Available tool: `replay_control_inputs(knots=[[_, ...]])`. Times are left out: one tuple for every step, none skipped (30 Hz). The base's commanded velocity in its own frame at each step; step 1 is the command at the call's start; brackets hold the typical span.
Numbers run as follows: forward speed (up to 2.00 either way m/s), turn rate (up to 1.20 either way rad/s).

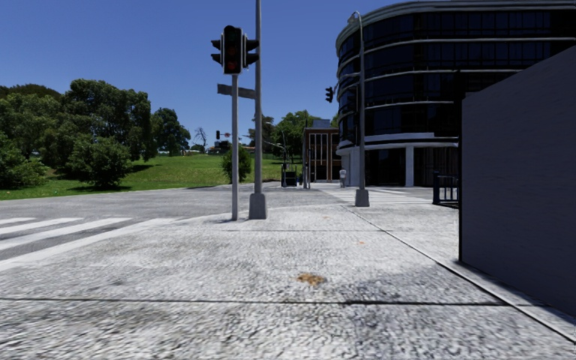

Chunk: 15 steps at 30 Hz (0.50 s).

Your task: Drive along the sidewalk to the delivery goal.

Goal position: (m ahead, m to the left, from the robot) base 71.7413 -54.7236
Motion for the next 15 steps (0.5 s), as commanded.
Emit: replay_control_inputs(knots=[[2.0, 0.0], [2.0, 0.0], [2.0, 0.0], [2.0, 0.0], [2.0, 0.0], [2.0, 0.0], [2.0, 0.0], [2.0, 0.0], [2.0, 0.0], [2.0, 0.0], [2.0, 0.0], [2.0, 0.0], [2.0, 0.0], [2.0, 0.0], [2.0, 0.0]])
